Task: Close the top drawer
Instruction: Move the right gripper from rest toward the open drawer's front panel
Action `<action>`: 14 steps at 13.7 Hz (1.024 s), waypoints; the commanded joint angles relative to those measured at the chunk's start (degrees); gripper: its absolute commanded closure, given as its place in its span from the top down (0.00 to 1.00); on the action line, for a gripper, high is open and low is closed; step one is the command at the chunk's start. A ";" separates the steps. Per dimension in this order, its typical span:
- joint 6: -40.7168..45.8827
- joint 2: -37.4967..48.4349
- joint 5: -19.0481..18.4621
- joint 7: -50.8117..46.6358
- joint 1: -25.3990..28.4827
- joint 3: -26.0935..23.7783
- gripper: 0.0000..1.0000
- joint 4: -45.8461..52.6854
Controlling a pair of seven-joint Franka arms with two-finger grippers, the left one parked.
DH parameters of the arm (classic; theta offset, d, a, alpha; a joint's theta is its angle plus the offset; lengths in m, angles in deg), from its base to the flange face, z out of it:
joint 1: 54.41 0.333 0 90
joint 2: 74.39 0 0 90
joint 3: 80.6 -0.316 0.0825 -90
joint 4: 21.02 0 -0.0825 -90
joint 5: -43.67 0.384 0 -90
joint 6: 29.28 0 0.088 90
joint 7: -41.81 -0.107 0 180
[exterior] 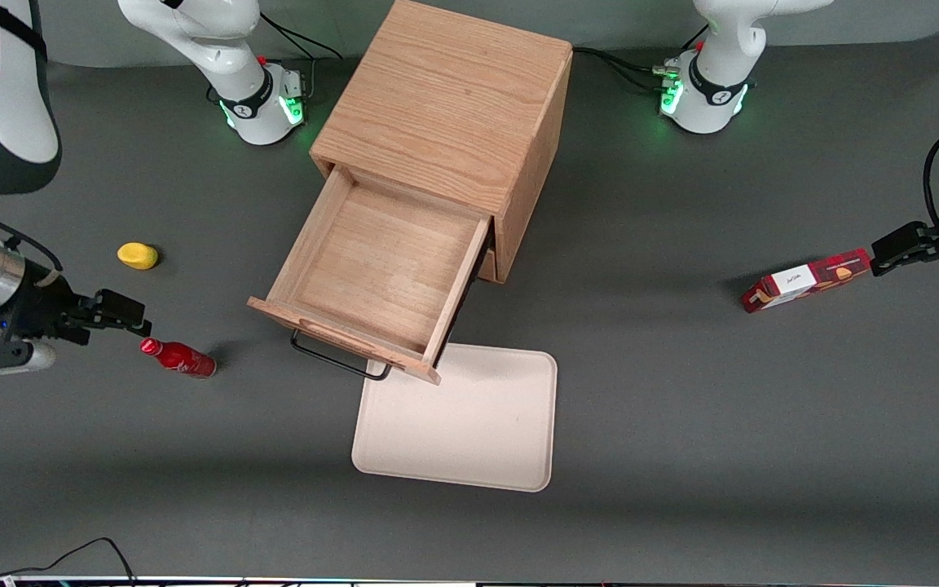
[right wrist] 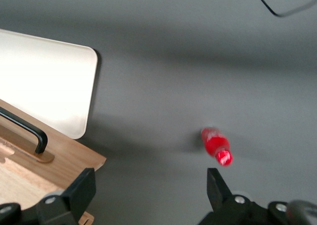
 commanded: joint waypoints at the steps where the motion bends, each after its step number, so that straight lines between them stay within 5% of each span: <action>1: 1.41 -6.67 5.73 7.40 0.05 0.12 1.00 7.00; 5: 1.24 -10.97 7.42 8.55 1.98 -0.58 1.00 11.04; 10: 1.33 -16.17 7.43 28.30 -0.13 -9.79 1.00 12.99; 14: 1.41 -19.94 7.43 31.67 0.05 -14.63 1.00 15.61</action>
